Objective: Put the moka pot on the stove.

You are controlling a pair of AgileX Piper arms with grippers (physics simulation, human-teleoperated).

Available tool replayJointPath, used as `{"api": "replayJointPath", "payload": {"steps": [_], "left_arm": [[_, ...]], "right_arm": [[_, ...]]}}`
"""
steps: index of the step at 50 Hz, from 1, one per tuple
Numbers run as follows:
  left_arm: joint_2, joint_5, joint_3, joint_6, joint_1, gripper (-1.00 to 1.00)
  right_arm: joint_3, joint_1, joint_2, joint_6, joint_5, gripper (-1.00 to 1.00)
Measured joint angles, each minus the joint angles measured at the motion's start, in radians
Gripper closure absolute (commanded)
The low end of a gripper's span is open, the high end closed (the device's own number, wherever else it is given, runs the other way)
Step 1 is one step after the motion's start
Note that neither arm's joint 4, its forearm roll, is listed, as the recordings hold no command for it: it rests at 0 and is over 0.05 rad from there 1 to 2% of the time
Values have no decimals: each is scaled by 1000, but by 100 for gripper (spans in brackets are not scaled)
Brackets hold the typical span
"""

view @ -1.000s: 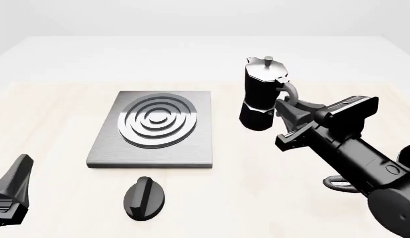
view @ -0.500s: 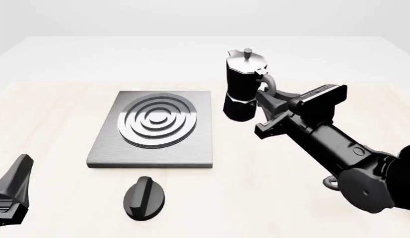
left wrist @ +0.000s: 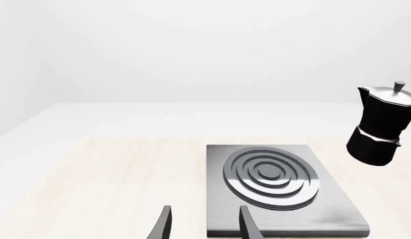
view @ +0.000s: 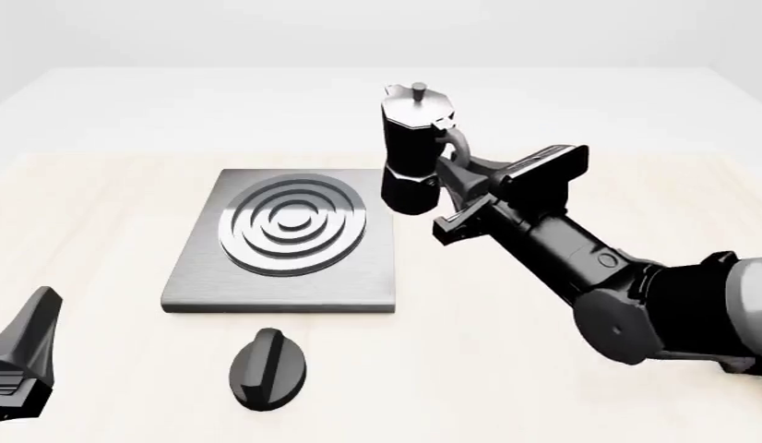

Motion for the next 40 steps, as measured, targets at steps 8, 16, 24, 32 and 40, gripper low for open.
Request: {"api": "replayJointPath", "payload": {"steps": [8,16,24,32,40], "left_arm": [[0,0,0,0,0,-100],[0,0,0,0,0,-100],[0,0,0,0,0,-100],[0,0,0,0,0,-100],[0,0,0,0,0,-100]], "right_arm": [[-43,11,44,-2,-10,100],[-84,18,79,0,-12,100],[-127,31,113,-6,-11,100],[-171,42,142,-1,-11,100],[-211,53,176,6,-15,100]]}}
